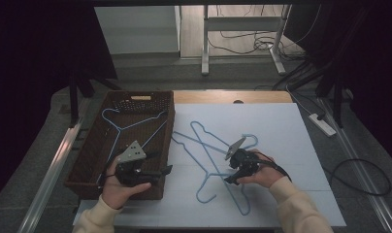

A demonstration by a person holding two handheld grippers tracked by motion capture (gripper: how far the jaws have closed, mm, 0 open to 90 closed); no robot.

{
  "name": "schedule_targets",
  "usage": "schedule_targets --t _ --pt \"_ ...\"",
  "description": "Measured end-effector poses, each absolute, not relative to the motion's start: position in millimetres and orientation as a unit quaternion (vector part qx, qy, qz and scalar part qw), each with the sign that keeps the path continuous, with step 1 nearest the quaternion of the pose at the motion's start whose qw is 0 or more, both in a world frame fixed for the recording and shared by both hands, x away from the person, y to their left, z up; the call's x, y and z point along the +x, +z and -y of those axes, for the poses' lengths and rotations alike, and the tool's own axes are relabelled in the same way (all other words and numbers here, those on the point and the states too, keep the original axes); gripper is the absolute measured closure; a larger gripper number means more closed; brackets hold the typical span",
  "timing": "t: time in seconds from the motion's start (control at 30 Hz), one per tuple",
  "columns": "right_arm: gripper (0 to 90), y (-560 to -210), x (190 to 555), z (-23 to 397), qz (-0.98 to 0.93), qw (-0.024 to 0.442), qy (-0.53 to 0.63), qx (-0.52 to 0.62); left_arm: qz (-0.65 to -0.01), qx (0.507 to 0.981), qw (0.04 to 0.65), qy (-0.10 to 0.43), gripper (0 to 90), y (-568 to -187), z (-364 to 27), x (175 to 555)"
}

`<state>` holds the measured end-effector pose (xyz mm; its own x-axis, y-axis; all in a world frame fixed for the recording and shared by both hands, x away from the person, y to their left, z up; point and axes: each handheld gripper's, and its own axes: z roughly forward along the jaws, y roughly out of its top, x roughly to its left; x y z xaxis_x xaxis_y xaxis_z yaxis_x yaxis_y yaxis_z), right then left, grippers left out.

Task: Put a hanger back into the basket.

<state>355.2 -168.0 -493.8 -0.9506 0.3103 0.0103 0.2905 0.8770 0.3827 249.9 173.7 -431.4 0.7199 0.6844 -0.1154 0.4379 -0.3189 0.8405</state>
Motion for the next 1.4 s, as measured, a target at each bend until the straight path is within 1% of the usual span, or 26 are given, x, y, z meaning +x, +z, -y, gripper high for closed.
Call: schedule_targets --t 0.17,0.37,0.4,0.43,0.5,0.57,0.6,0.63,0.67,0.7,0.8,0.9,0.93,1.17,1.4 --pt "50.9 -495 360 165 -0.975 0.023 0.171 0.138 -0.35 0.801 0.467 0.132 26.9 -431 -174 250" --pt "57.8 -496 365 161 -0.98 0.021 0.155 0.119 -0.35 0.801 0.467 0.132 26.9 -432 -174 250" --pt "61.3 -496 366 160 -0.982 0.022 0.15 0.11 -0.35 0.802 0.466 0.132 26.9 -432 -174 250" --pt "61.3 -496 366 160 -0.982 0.022 0.15 0.11 -0.35 0.802 0.466 0.132 26.9 -432 -174 250" --pt "66.6 -497 366 159 -0.984 0.022 0.147 0.097 -0.35 0.802 0.466 0.132 26.9 -432 -174 250" --pt "67.6 -497 366 159 -0.984 0.021 0.148 0.096 -0.35 0.802 0.466 0.132 26.9 -432 -174 250" --pt "69.9 -497 366 158 -0.985 0.019 0.146 0.089 -0.35 0.802 0.466 0.132 26.9 -432 -174 250" --pt "69.9 -497 366 158 -0.985 0.019 0.146 0.089 -0.35 0.802 0.466 0.133 26.9 -432 -174 250" --pt "72.8 -497 365 157 -0.987 0.019 0.141 0.076 -0.35 0.802 0.465 0.131 26.9 -432 -174 250" --pt "72.8 -497 365 157 -0.987 0.019 0.141 0.076 -0.349 0.803 0.465 0.132 26.9 -432 -174 250" --pt "77.8 -496 365 154 -0.989 0.014 0.132 0.061 -0.349 0.803 0.465 0.132 26.9 -432 -173 250" --pt "80.3 -496 366 152 -0.99 0.01 0.127 0.051 -0.349 0.803 0.465 0.131 26.9 -433 -172 250" --pt "84.6 -496 367 152 -0.991 0.006 0.129 0.045 -0.349 0.803 0.464 0.132 26.9 -433 -172 250" --pt "87.3 -496 365 151 -0.992 0.013 0.126 0.023 -0.349 0.804 0.464 0.131 26.9 -433 -172 250" --pt "87.7 -493 364 154 -0.992 0.028 0.121 0.019 -0.348 0.804 0.464 0.131 27.0 -433 -172 250"
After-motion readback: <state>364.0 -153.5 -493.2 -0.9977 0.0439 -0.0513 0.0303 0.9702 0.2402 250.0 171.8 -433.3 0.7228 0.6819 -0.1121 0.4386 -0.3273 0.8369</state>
